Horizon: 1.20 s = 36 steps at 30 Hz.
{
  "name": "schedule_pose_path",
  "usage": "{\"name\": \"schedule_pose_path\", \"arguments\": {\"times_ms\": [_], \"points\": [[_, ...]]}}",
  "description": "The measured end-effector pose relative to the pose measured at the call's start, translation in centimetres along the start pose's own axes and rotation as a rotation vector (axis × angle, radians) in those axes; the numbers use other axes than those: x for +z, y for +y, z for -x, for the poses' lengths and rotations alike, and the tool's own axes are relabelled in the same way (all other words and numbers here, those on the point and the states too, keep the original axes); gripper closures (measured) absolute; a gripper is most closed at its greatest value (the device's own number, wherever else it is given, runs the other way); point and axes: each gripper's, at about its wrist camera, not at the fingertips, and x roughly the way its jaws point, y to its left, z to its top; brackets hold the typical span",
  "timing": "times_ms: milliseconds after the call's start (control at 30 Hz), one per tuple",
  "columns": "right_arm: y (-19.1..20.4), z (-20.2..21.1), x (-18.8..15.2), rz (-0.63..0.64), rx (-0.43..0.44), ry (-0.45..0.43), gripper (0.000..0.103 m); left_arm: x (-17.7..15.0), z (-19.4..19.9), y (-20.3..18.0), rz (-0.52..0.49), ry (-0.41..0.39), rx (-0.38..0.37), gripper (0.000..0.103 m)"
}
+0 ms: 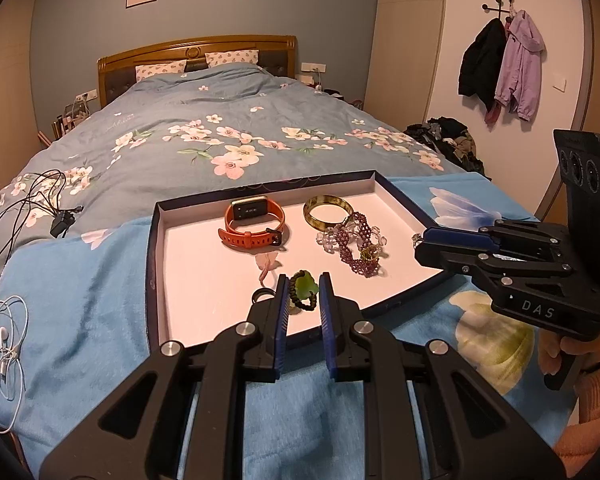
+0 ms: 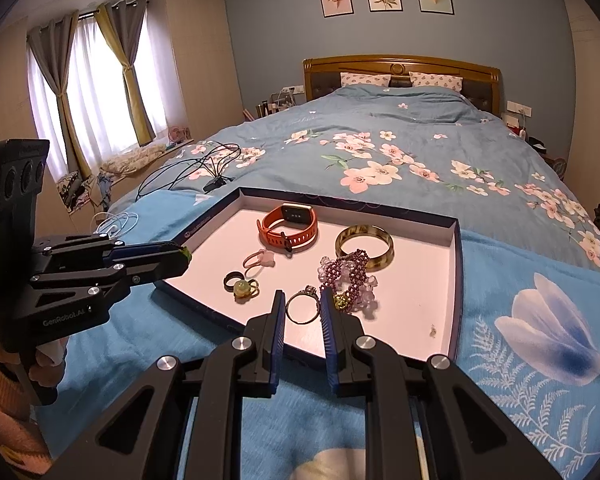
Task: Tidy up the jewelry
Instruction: 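Lower the silver ring beside the bead bracelet with the right tool while the left tool lowers the green ring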
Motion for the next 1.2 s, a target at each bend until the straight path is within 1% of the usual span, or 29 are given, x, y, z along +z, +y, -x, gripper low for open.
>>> {"name": "schedule_pose_path", "arguments": {"times_ms": [267, 633, 1200], "points": [[-0.5, -1.4, 0.4, -0.012, 0.005, 0.014, 0.087, 0.4, -1.0, 0.1, 0.005, -0.002, 0.009, 0.088], [-0.8, -3.1, 0.8, -0.014, -0.008, 0.035, 0.087, 0.5, -3.1, 0.6, 0.018, 0.02, 0.034, 0.088], [-1.3, -5.7, 0.8, -0.028, -0.019, 0.09, 0.087, 0.5, -5.5, 1.4, 0.04, 0.058, 0.048, 0.088]]}}
